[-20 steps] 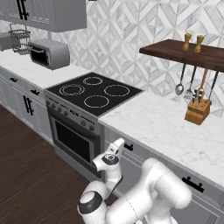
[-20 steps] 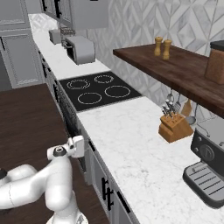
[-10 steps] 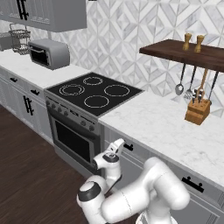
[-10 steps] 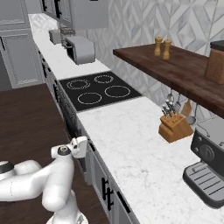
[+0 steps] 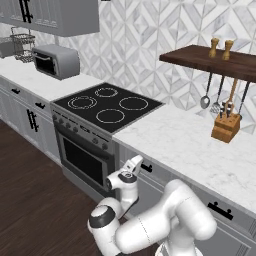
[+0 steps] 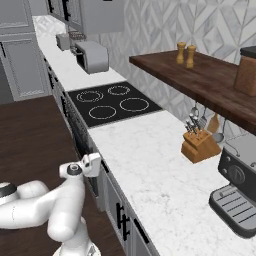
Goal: Take a straw from the drawer in front and place it inside the glass cup on the dining counter.
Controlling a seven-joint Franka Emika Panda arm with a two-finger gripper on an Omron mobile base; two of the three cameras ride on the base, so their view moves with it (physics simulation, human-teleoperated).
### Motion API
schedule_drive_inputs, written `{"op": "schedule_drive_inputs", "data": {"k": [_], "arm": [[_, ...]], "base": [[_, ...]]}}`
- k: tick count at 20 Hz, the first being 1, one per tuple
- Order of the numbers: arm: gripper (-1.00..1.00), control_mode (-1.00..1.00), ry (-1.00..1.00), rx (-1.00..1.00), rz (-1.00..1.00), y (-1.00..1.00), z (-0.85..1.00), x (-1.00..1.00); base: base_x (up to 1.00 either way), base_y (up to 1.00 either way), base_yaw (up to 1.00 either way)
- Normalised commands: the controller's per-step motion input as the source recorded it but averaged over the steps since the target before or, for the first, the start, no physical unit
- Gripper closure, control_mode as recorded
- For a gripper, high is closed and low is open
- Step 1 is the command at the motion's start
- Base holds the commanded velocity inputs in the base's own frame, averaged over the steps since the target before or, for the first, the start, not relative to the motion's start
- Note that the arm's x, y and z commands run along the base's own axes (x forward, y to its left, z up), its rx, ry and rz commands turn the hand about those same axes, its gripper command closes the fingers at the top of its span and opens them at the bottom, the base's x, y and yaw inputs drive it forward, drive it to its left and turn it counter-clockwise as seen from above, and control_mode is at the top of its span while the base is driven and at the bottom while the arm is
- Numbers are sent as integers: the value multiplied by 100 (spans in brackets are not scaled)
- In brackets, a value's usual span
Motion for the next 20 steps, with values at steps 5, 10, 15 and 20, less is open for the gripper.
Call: {"op": "schedule_drive_inputs", "data": {"k": [5,10,15,20], "arm": [[-100,-100,-1,-9,-1,-9,-22,11],[100,-100,0,-9,-1,-12,-27,19],[100,-100,0,-2,0,0,-19,3],[100,-100,0,0,0,28,-4,-12]], "base": [[0,0,0],[0,0,0],[0,0,0],[0,0,0]]}}
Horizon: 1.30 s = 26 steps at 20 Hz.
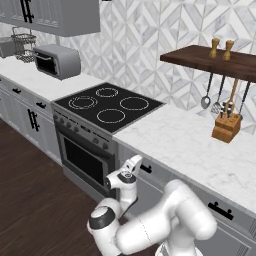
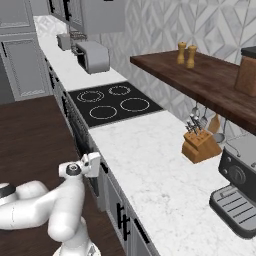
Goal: Take a straw from the drawer in front and place it inside the glass cup on the dining counter.
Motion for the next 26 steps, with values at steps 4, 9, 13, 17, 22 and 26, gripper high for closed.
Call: {"op": "schedule_drive_inputs", "data": {"k": [4,9,13,17,22,26], "arm": [[100,-100,1,3,0,63,0,-35],[100,-100,7,3,2,98,0,-44],[100,-100,9,1,2,100,0,-44],[100,-100,12,0,1,100,0,-44],[100,-100,14,0,2,100,0,-42],[100,-100,15,0,2,100,0,-43]], "base": [[0,0,0],[0,0,0],[0,0,0],[0,0,0],[0,0,0],[0,0,0]]}}
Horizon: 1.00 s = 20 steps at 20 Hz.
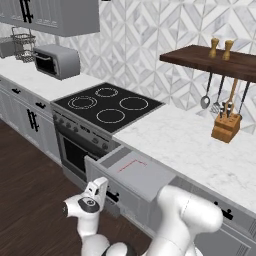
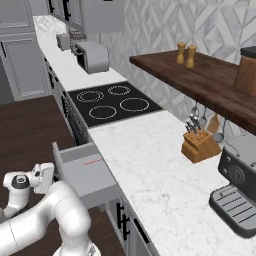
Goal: Take a straw from the drawer in front and place it inside the glass cup on the dining counter.
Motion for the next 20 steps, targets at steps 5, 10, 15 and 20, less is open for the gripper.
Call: {"op": "schedule_drive_inputs", "data": {"k": [5,10,15,20], "arm": [[-100,-100,16,0,1,98,0,-38],[-100,-100,15,10,2,62,2,-47],[-100,-100,20,24,3,55,38,-52],[-100,-100,-3,40,-1,-3,100,-38]], "base": [[0,0,0],[0,0,0],[0,0,0],[0,0,0]]}}
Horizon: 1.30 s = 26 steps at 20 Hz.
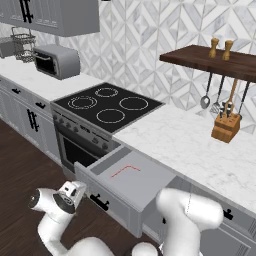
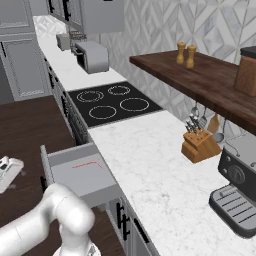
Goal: Take a straw from the drawer in front and place it inside the glass cup on the dining counter.
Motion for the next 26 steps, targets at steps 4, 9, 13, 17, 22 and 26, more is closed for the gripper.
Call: {"op": "schedule_drive_inputs", "data": {"k": [4,9,13,17,22,26], "arm": [[-100,-100,0,39,-9,-56,100,1],[-100,-100,5,35,-12,-97,100,16],[-100,-100,12,26,-9,-95,100,12],[-100,-100,18,12,-6,-76,62,10],[-100,-100,32,0,-4,-42,-37,80],[-100,-100,23,0,0,-15,-61,71]], "base": [[0,0,0],[0,0,0],[0,0,0],[0,0,0],[0,0,0],[0,0,0]]}}
